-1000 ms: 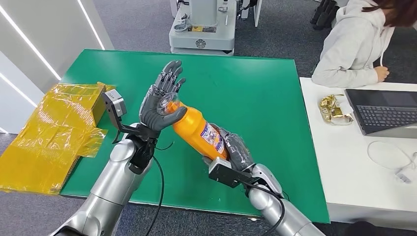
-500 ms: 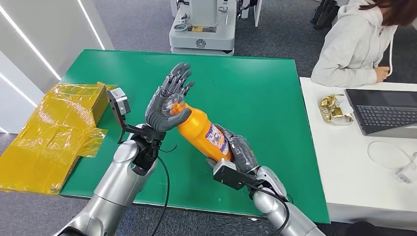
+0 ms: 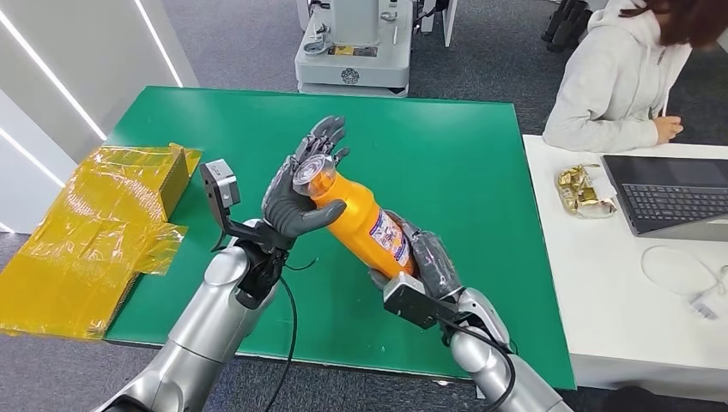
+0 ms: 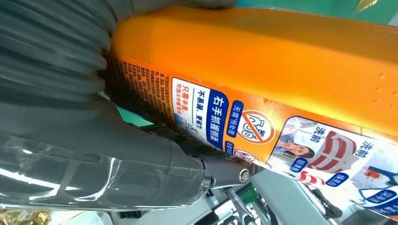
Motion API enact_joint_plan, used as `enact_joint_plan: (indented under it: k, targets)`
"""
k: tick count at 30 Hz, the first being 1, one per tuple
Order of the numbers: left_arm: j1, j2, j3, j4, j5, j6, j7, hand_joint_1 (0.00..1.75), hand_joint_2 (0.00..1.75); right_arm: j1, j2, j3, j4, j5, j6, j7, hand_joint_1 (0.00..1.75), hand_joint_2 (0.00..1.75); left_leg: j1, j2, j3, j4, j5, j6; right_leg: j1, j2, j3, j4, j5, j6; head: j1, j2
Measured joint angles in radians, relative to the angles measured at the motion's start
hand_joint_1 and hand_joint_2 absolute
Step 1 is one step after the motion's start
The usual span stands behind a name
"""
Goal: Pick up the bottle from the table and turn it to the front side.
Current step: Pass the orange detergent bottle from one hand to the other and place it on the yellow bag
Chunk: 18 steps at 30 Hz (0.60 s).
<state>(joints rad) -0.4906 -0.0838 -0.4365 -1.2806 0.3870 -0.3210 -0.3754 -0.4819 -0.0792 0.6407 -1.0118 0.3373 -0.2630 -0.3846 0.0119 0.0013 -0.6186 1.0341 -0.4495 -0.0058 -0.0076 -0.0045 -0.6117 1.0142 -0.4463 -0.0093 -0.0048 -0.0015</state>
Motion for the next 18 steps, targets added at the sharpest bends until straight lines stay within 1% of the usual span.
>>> enact_joint_plan:
  k: [3, 8, 17, 18]
  targets:
    - [0.000, -0.001, -0.009, 0.000, -0.009, -0.004, -0.005, 0.00, 1.75, -0.022, 0.007, -0.010, 0.003, 0.011, 0.002, 0.006, 1.75, 1.75, 0.000, 0.000, 0.000, 0.000, 0.000, 0.000, 0.000, 0.000, 0.000, 0.000, 0.000, 0.000, 0.000, 0.000]
    - [0.000, -0.013, -0.018, 0.005, -0.015, -0.023, -0.001, 0.00, 1.75, -0.046, 0.022, -0.030, 0.010, 0.041, -0.012, 0.024, 1.70, 1.75, 0.000, 0.000, 0.000, 0.000, 0.000, 0.000, 0.000, 0.000, 0.000, 0.000, 0.000, 0.000, 0.000, 0.000]
    - [0.000, -0.025, -0.018, 0.018, 0.008, -0.062, 0.021, 0.00, 1.75, -0.065, 0.052, -0.056, 0.039, 0.084, -0.045, 0.021, 1.67, 1.75, 0.000, 0.000, 0.000, 0.000, 0.000, 0.000, 0.000, 0.000, 0.000, 0.000, 0.000, 0.000, 0.000, 0.000]
    - [0.000, -0.027, -0.018, 0.018, 0.010, -0.064, 0.022, 0.44, 1.75, -0.068, 0.057, -0.058, 0.043, 0.086, -0.045, 0.021, 1.66, 1.75, 0.000, 0.000, 0.000, 0.000, 0.000, 0.000, 0.000, 0.000, 0.000, 0.000, 0.000, 0.000, 0.000, 0.000]
